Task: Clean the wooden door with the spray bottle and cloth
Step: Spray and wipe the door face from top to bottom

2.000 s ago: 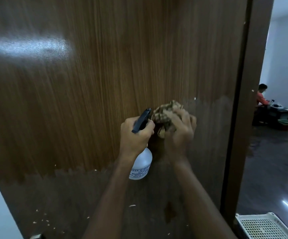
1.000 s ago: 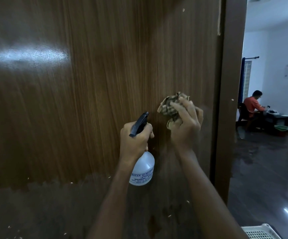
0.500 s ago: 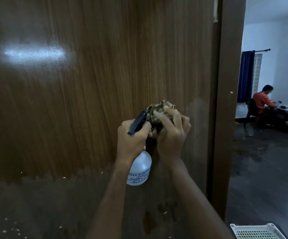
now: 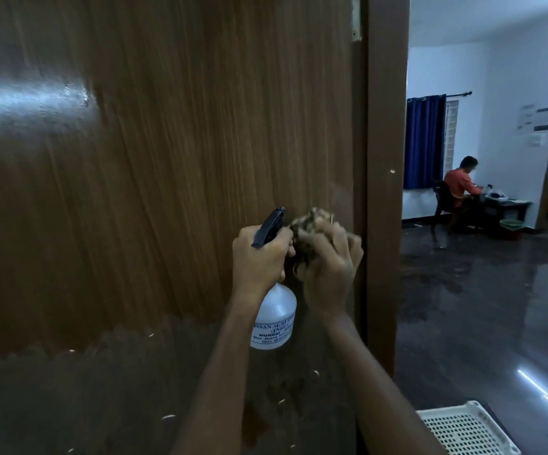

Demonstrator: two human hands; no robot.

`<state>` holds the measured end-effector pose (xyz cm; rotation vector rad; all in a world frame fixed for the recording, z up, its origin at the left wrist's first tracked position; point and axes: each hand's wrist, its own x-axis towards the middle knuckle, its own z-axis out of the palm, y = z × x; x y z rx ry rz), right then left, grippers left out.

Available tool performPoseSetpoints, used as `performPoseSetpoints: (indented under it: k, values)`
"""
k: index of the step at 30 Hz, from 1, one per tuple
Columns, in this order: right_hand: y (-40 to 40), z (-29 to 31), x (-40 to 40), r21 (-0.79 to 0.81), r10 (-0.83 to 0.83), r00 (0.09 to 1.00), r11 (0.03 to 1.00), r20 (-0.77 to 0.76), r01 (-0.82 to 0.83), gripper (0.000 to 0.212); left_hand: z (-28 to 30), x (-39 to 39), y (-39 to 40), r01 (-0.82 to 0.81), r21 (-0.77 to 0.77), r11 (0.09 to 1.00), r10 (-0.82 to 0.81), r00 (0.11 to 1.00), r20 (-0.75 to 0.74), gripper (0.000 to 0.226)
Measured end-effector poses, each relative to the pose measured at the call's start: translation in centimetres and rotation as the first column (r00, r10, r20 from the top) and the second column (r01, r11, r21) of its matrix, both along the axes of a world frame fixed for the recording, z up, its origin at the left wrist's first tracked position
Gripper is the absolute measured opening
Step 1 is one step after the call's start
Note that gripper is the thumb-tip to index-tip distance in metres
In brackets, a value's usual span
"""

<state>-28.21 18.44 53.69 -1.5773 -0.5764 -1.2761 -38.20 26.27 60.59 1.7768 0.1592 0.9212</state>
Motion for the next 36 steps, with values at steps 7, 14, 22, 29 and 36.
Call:
performPoseSetpoints:
  k: [7,14,22,29,36]
  values:
    - [-2.6,5.7,3.0,0.102,-0.046,0.999,0.994,0.021,0.043,0.021,-0.5,0.4,-1.4,0.014,-0.002,1.000,-0.014,1.000,-0.027,0.023]
    - [-2.7,-2.7,1.7,0.055,-0.039,0.997,0.998,-0.067,0.043,0.023,-1.2,-0.5,-0.3,0.020,0.014,1.000,-0.020,1.000,-0.007,0.023]
    - [-3.2,4.8,4.2,0.164,-0.022,1.000,0.986,0.020,0.018,0.037,-3.0,-1.3,-0.7,0.020,0.226,0.974,-0.008,0.998,-0.055,0.028]
    - [-2.9,-7.3,1.3,0.005,0.011,0.996,1.000,-0.088,-0.010,0.038,-4.8,-1.0,0.0,0.013,0.182,0.983,0.001,0.997,-0.076,0.033]
    - [-2.5,-2.7,2.2,0.043,0.002,0.999,0.999,-0.053,0.001,0.038,-7.2,-0.7,0.1,0.007,0.180,0.984,0.012,0.995,-0.102,0.031]
